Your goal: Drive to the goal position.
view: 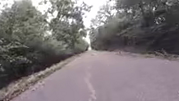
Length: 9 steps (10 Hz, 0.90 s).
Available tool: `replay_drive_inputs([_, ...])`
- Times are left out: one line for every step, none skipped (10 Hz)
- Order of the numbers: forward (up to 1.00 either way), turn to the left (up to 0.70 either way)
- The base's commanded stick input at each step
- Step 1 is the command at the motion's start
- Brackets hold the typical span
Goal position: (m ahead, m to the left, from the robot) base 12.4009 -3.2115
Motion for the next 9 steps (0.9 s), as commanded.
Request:
replay_drive_inputs([0.7, 0.0])
replay_drive_inputs([0.7, 0.0])
replay_drive_inputs([0.7, 0.0])
replay_drive_inputs([0.7, 0.0])
replay_drive_inputs([0.7, 0.0])
replay_drive_inputs([0.7, 0.0])
replay_drive_inputs([0.7, 0.02])
replay_drive_inputs([0.7, 0.11])
replay_drive_inputs([0.7, 0.2])
